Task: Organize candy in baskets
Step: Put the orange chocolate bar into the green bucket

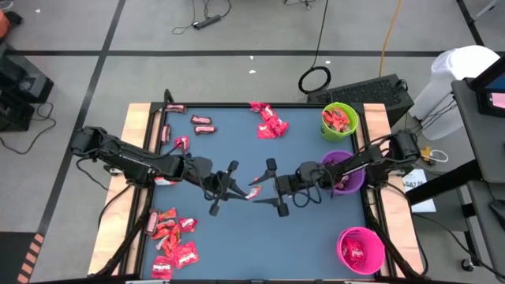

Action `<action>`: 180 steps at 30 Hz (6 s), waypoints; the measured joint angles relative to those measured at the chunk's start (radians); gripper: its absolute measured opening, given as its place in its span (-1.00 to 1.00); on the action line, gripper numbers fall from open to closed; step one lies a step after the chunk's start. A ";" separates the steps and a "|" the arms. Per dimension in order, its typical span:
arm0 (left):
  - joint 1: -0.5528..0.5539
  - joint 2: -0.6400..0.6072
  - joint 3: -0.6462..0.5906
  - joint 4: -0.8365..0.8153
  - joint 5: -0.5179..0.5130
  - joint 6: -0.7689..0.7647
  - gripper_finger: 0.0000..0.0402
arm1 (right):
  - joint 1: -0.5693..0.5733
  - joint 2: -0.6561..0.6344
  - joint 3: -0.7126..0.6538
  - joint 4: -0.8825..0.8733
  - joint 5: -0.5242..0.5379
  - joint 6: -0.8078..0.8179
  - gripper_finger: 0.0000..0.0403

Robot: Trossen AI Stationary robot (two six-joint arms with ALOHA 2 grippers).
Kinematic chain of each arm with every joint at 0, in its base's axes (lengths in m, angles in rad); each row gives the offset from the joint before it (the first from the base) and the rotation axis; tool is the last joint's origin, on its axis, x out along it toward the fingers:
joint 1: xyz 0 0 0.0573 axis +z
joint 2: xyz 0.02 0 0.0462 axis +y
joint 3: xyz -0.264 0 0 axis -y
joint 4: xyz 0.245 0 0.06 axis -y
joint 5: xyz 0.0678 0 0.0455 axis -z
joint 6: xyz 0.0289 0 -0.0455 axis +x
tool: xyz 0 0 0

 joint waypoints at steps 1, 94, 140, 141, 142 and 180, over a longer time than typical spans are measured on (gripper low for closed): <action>0.000 0.000 0.000 0.000 -0.001 -0.002 -0.95 | 0.000 0.000 0.000 0.000 -0.007 0.000 0.15; 0.003 -0.031 -0.155 -0.152 -0.323 -0.190 -0.07 | -0.969 -0.346 0.298 -1.987 0.543 0.267 -0.41; -0.127 -0.033 -0.009 -0.674 -0.262 -0.367 -0.07 | -0.202 -0.631 -0.254 -0.630 0.203 0.195 0.07; -0.150 -0.033 0.005 -0.708 -0.262 -0.388 -0.07 | -0.196 -0.631 -0.254 -0.627 0.203 0.195 0.07; -0.173 -0.033 0.018 -0.737 -0.255 -0.412 -0.07 | -0.190 -0.631 -0.254 -0.624 0.203 0.196 0.07; -0.111 -0.033 -0.124 -1.437 -0.311 -1.239 -0.07 | -0.161 -0.516 -0.252 -0.542 0.208 0.221 0.07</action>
